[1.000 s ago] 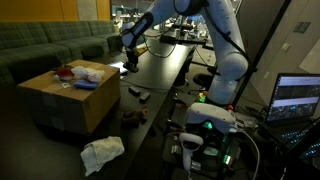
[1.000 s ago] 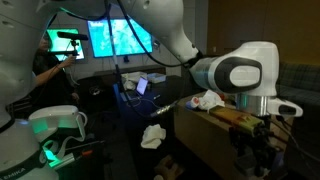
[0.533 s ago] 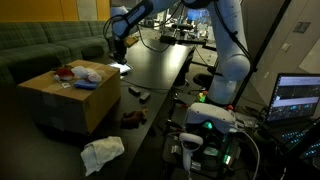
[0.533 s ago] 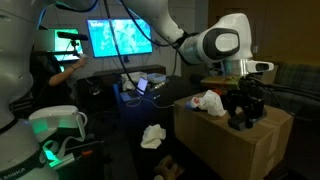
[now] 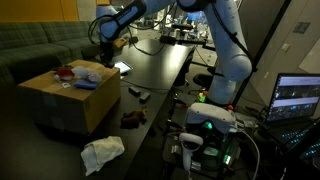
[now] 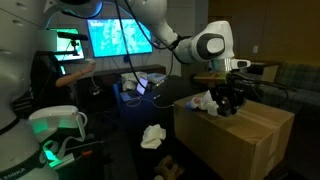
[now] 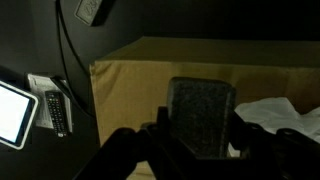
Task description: Swap the things on the table with the things on the box
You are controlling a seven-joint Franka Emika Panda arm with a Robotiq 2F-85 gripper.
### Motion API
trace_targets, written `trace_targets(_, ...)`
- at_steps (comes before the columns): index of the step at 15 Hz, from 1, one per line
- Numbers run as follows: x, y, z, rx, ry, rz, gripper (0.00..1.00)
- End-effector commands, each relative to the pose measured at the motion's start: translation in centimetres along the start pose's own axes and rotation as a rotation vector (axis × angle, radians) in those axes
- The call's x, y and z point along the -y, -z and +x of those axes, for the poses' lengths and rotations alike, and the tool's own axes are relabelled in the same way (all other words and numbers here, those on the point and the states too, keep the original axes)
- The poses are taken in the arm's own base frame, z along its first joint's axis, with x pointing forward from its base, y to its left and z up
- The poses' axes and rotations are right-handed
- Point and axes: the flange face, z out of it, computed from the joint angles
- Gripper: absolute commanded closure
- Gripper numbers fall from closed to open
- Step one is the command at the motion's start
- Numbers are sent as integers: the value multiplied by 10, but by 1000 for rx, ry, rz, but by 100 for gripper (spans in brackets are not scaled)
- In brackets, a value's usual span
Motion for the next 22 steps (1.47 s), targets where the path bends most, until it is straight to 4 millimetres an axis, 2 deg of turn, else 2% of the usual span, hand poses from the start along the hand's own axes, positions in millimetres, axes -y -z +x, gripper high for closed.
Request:
trace_targets(1,4,-13,23,-13,19,-17,68)
trace_targets(8,5,-51,45,2,18,-30,68)
trace_targets(9,5,-55,46,3,18,-39,65)
trace_targets(10,3,-54,48,0,16,-47,26)
trace_targets(13,-3,-45,54,-20,5,-63,3)
trace_targets(14,-6,-38,56,-31,3,-72,0)
trace_targets(19,-10,12,72,-130,-21,-76,0)
trace_targets(22,4,36,86,-203,-38,-53,0)
